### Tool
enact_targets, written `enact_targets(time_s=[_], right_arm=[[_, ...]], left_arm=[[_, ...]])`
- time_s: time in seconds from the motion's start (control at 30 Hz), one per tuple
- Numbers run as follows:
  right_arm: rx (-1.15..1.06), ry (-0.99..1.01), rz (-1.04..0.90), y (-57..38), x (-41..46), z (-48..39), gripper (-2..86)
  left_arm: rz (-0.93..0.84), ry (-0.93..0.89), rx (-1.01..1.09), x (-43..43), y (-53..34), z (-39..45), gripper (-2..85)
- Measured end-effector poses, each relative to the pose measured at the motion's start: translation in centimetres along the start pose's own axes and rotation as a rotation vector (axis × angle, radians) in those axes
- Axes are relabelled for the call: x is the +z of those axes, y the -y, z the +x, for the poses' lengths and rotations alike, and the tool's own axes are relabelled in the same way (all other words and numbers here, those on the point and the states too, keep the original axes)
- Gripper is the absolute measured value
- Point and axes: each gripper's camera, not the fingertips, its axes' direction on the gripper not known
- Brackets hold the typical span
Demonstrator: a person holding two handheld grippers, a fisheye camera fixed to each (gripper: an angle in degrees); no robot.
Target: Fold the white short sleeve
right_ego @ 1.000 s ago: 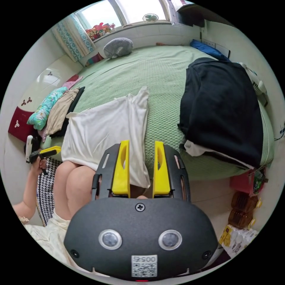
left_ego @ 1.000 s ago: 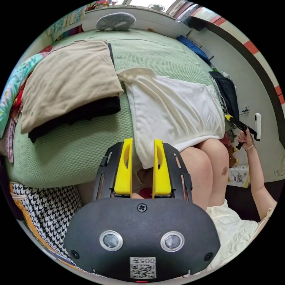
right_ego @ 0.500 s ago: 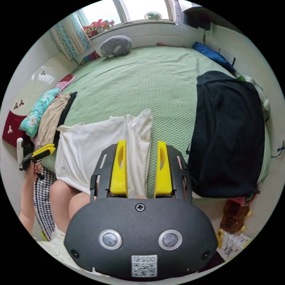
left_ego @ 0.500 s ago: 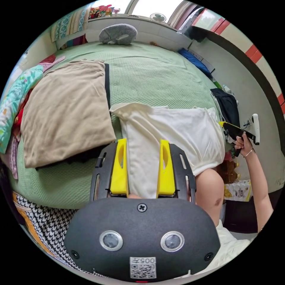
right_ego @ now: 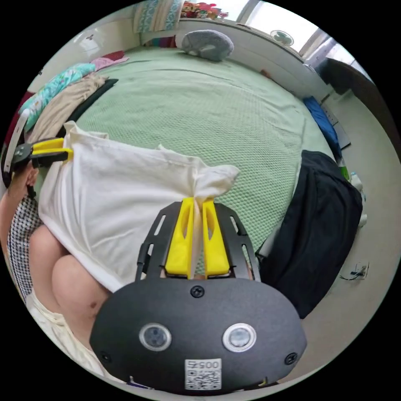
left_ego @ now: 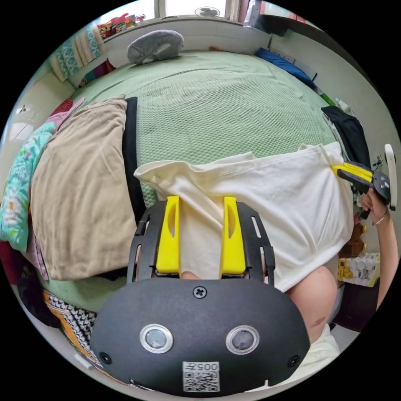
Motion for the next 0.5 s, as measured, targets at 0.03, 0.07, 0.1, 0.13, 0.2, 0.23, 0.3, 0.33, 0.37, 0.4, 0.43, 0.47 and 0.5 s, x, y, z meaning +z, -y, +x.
enact_targets(time_s=[0.03,0.07,0.1,0.13,0.2,0.23,0.3,0.33,0.37,0.4,0.43,0.47,0.5], right_arm=[[0.023,-0.006,0.014,0.3,-0.3,0.4,-0.4],[0.075,-0.025,0.039,1.0,-0.8,1.3,-0.5],[0.132,-0.048,0.058,1.6,-1.3,2.2,-0.4],[0.159,-0.058,0.065,1.8,-1.5,2.6,-0.2],[0.232,-0.046,0.067,2.2,-2.0,4.0,1.0],[0.239,-0.035,0.057,2.2,-2.0,4.3,1.4],[0.236,-0.037,0.066,1.0,-2.7,5.3,3.7],[0.231,-0.032,0.076,0.4,-2.9,5.5,4.2],[0.227,-0.006,0.079,-0.8,-3.3,6.0,5.3],[0.212,0.044,0.059,-2.2,-3.6,6.4,6.3],[0.201,0.065,0.047,-2.9,-3.7,6.5,6.5],[0.170,0.090,0.038,-4.6,-4.0,6.4,6.9],[0.132,0.100,0.049,-6.3,-4.5,6.0,7.1]], left_arm=[[0.005,-0.009,-0.009,0.0,0.5,0.1,14.2],[0.022,-0.027,-0.039,-0.2,1.5,0.3,13.8],[0.040,-0.032,-0.082,-0.4,2.4,0.4,13.3],[0.049,-0.033,-0.100,-0.5,2.9,0.5,12.8],[0.068,-0.035,-0.131,-1.2,4.3,1.2,12.2],[0.072,-0.041,-0.132,-1.3,4.4,1.5,12.4],[0.105,-0.089,-0.104,-2.1,4.2,3.1,12.8],[0.112,-0.100,-0.089,-2.2,3.9,3.6,12.8],[0.110,-0.120,-0.045,-2.4,3.3,4.8,12.9],[0.094,-0.140,0.000,-2.5,2.4,6.1,13.0],[0.086,-0.148,0.023,-2.5,1.8,6.8,13.0],[0.073,-0.159,0.071,-2.4,0.6,8.1,13.1],[0.055,-0.159,0.113,-2.3,-0.7,9.4,13.1]])
